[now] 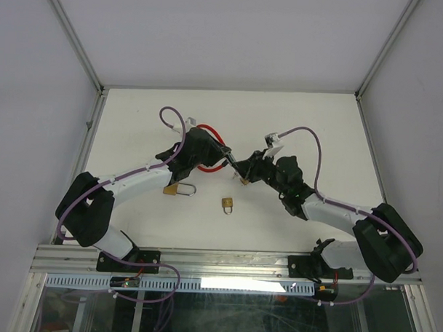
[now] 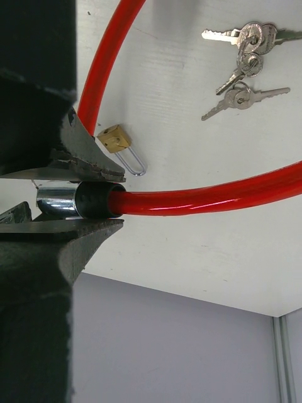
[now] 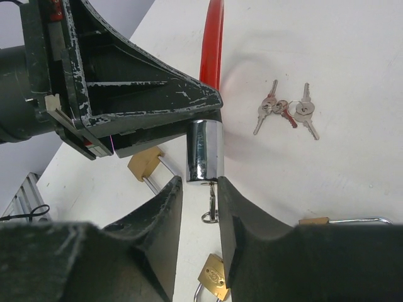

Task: Unlock with the key
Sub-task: Unlock the lock.

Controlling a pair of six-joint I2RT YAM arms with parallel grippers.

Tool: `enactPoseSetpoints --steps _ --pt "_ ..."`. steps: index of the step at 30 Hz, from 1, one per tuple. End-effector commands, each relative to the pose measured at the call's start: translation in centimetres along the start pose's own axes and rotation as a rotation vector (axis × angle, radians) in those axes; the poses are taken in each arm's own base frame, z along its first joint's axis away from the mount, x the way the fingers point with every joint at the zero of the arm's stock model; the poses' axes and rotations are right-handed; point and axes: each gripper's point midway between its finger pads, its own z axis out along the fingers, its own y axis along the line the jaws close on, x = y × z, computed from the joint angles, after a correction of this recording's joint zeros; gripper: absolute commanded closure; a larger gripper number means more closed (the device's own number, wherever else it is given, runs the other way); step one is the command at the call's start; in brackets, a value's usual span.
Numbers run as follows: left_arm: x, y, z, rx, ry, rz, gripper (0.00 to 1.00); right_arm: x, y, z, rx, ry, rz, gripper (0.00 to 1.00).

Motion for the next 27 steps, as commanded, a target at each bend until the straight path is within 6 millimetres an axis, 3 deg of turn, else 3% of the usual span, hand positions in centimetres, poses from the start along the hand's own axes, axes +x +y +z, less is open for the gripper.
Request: enactPoseSetpoints --steps 1,5,17,27 --pt "0.9 -3.2 -1.1 0.092 0.061 -0.024 1.0 -2.3 0.8 -0.7 -0.018 -0.09 -0.053 0.67" --pt "0.9 -3.2 -1.0 0.091 0.063 -0.024 1.0 -1.9 0.3 -1.2 0.004 -0.075 -0.069 0.63" --pt "0.9 -3.1 -1.0 0.091 0.069 -0.029 1.0 0.1 -0.5 -1.8 0.003 -0.022 -0.072 0.63" --pt "0.9 -3.1 -1.0 0.093 0.074 -0.031 1.0 0.4 0.3 -1.4 -0.049 -0.005 -0.074 0.82"
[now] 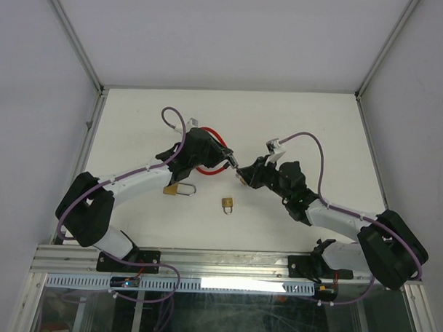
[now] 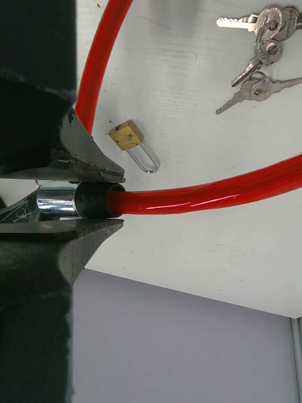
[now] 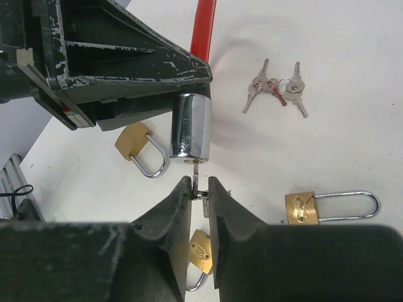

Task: Unlock with the key
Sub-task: Unlock the lock.

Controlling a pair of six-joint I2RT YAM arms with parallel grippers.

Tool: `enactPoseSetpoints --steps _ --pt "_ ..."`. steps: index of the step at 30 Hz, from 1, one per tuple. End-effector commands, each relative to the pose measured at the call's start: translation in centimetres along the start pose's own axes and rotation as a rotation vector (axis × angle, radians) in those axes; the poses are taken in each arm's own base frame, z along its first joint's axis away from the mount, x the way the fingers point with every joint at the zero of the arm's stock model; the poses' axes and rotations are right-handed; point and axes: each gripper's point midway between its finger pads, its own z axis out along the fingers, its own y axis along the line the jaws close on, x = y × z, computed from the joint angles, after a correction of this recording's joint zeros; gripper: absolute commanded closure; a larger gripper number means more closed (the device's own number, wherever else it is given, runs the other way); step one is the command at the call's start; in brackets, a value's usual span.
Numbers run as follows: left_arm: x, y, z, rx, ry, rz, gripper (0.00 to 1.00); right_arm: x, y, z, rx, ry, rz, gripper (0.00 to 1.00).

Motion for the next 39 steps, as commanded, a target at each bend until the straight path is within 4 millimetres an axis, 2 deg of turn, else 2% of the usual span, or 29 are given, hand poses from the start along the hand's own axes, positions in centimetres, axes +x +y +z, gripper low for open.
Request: enactPoseSetpoints --steps 1,4,8,18,24,32,36,39 --pt "0.1 -3.0 -0.7 0.083 0.024 -0.03 1.0 -1.3 1.2 0.4 -0.061 -0.041 -0.022 0.83" --pt "0.1 -3.0 -0.7 0.084 0.025 -0.032 1.0 -1.3 1.3 0.4 -0.066 -0.041 -0.019 0.88" --pt "0.2 -3.0 -0.8 0.087 0.033 -0.035 1.0 -1.4 1.3 0.4 -0.062 -0.044 -0.018 1.0" --pt "1.7 -1.9 -0.9 0.079 0.094 -0.014 1.0 -4.3 2.7 1.2 -0.092 -0.102 -0.024 1.0" --pt "3.0 -1.0 -0.6 0.06 0.133 0.002 1.0 -7.0 4.0 2.1 -0.121 -0.164 -0.036 1.0" --pt "4.0 -1.5 -1.0 0.089 0.157 0.034 1.0 -9.7 4.2 2.7 -0.15 -0.224 0.0 1.0" --pt "4.1 -2.1 -1.4 0.127 0.164 0.035 1.0 -9.9 4.8 2.6 -0.186 -0.22 -0.004 1.0" --pt "3.4 -2.5 -1.8 0.148 0.131 0.023 0.91 -9.5 5.0 2.4 -0.197 -0.198 -0.017 1.0"
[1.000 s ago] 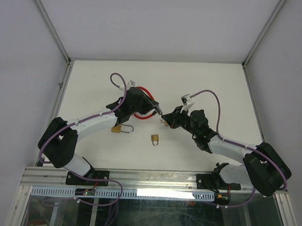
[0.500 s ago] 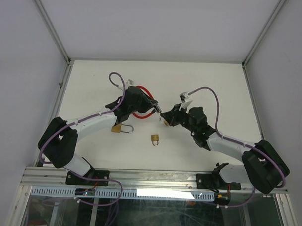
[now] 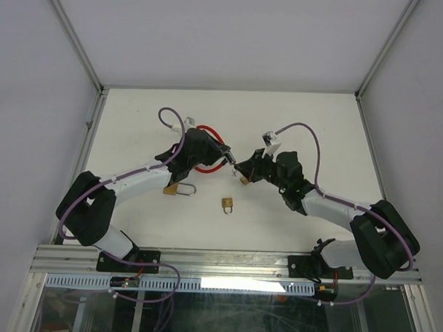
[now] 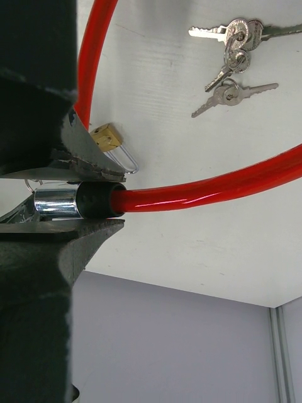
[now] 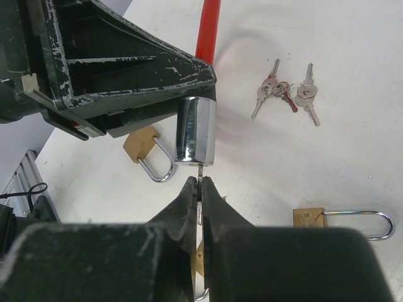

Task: Unlock with the key
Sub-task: Unlock the lock.

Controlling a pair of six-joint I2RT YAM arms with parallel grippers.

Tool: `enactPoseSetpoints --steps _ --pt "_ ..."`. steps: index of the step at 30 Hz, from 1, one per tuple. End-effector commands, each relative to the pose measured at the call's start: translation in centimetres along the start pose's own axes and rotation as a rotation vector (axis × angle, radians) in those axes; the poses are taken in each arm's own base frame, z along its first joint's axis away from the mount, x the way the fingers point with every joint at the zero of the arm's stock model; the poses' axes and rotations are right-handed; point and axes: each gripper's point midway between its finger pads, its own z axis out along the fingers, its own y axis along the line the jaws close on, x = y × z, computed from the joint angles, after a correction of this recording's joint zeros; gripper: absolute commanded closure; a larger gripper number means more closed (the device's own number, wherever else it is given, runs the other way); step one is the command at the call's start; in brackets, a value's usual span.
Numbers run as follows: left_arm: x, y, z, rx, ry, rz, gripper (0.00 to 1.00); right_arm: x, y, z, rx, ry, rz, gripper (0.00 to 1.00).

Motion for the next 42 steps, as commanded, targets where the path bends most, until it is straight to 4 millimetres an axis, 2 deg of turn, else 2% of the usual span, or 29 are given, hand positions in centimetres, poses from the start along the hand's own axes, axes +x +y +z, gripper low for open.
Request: enactPoseSetpoints --steps 1,4,8,12,14,16,22,30,42 --pt "4.1 -3.0 -2.7 0.133 0.17 0.01 0.88 -8.2 5.2 0.2 -0.173 -0.237 -0.074 1.0" --pt "3.5 -3.1 -2.8 0.138 0.155 -0.007 0.78 -7.8 5.4 0.1 -0.186 -0.221 -0.083 1.0" --pt "3.4 -3.2 -2.6 0.144 0.165 -0.023 0.72 -7.4 5.8 0.2 -0.208 -0.205 -0.091 1.0" --pt "3.4 -3.0 -2.4 0.14 0.177 -0.032 0.57 -7.3 5.7 0.3 -0.206 -0.201 -0.094 1.0" --pt "3.4 -2.9 -2.3 0.137 0.177 -0.037 0.53 -7.3 5.7 0.4 -0.21 -0.199 -0.096 1.0" --pt "3.4 -2.8 -2.3 0.137 0.18 -0.037 0.52 -7.3 5.9 0.4 -0.215 -0.197 -0.099 1.0" --pt "3.0 -2.3 -1.6 0.12 0.169 -0.042 0.61 -7.0 6.1 0.5 -0.216 -0.185 -0.114 1.0" --pt "2.0 -0.5 -0.8 0.058 0.133 -0.061 0.53 -7.0 6.0 0.4 -0.201 -0.189 -0.12 1.0" --pt "1.4 1.2 0.8 -0.003 0.115 -0.077 0.56 -6.4 5.9 0.8 -0.195 -0.18 -0.112 1.0"
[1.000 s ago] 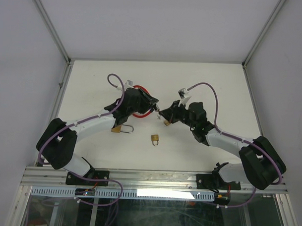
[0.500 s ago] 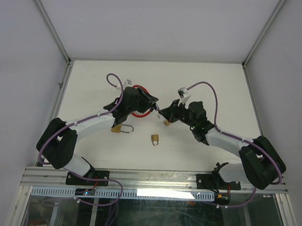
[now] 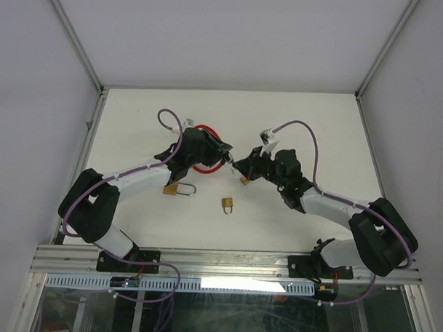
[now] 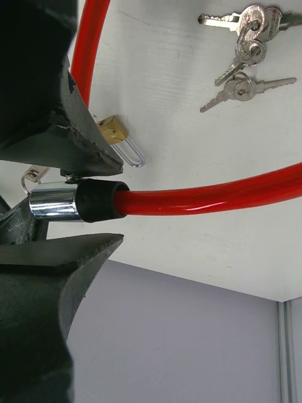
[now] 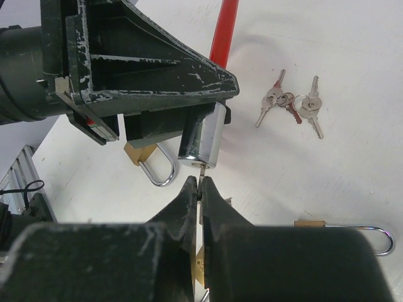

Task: Unlock with the key
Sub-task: Unlock the lock.

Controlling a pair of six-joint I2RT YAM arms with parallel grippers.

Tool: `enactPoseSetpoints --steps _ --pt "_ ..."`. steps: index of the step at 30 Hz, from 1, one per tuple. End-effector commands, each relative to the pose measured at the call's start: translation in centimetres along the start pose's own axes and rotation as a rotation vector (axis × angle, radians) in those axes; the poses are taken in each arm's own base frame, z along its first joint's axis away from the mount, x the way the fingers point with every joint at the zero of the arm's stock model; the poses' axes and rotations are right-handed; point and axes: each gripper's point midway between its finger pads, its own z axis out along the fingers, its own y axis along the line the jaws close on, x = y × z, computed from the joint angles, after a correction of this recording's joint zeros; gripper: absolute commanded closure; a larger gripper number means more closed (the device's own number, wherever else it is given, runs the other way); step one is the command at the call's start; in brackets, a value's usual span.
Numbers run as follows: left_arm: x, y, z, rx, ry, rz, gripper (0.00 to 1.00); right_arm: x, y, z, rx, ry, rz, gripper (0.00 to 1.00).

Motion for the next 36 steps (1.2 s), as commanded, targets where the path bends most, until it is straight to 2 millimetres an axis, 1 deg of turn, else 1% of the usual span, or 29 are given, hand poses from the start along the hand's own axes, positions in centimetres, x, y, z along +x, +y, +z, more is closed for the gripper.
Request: enactPoseSetpoints --steps 1,3,6,12,15,16,18,21,23,24,25,28,32,34,36 --pt "1.3 0.9 0.4 -0.033 0.071 -0.008 0.56 -6.2 4.7 0.5 -0.149 -0.189 -0.074 1.0" --pt "1.4 1.0 0.6 -0.036 0.079 -0.007 0.58 -6.1 4.7 0.6 -0.144 -0.188 -0.072 1.0" --pt "1.9 0.8 0.6 -0.026 0.101 -0.004 0.64 -6.0 4.5 0.7 -0.135 -0.187 -0.072 1.0" --pt "2.4 -0.1 0.0 0.025 0.137 -0.015 0.83 -5.8 4.0 1.3 -0.112 -0.185 -0.08 1.0" --pt "2.7 -0.8 -0.5 0.05 0.15 -0.029 0.94 -6.3 3.3 1.6 -0.06 -0.216 -0.073 1.0" --pt "2.8 -1.1 -0.7 0.058 0.152 -0.028 0.97 -6.7 2.9 1.6 -0.034 -0.241 -0.069 1.0" --pt "3.1 -1.7 -1.0 0.069 0.153 -0.023 1.0 -7.4 2.8 1.5 -0.019 -0.278 -0.08 1.0" --pt "3.6 -1.8 -1.0 0.062 0.152 -0.015 1.0 -7.9 3.7 1.9 -0.043 -0.288 -0.13 1.0" --pt "4.1 -1.9 -0.8 0.06 0.168 -0.021 1.0 -8.4 4.7 2.0 -0.089 -0.31 -0.152 1.0" --pt "4.4 -2.0 -0.8 0.068 0.181 -0.024 1.0 -8.6 5.1 1.9 -0.111 -0.325 -0.144 1.0" --pt "4.6 -2.1 -0.8 0.08 0.193 -0.028 1.0 -8.9 5.0 1.9 -0.117 -0.337 -0.126 1.0" --pt "4.6 -3.3 -1.5 0.137 0.203 -0.02 1.0 -9.3 4.4 2.0 -0.115 -0.338 -0.032 1.0" --pt "4.5 -5.4 -2.7 0.215 0.207 0.034 1.0 -9.5 4.5 1.9 -0.178 -0.336 0.08 1.0" --pt "4.5 -6.6 -3.5 0.278 0.214 0.053 1.0 -9.9 4.1 1.9 -0.183 -0.331 0.166 1.0" --pt "4.3 -7.2 -4.3 0.321 0.199 0.069 1.0 -10.4 3.7 1.7 -0.194 -0.327 0.265 1.0"
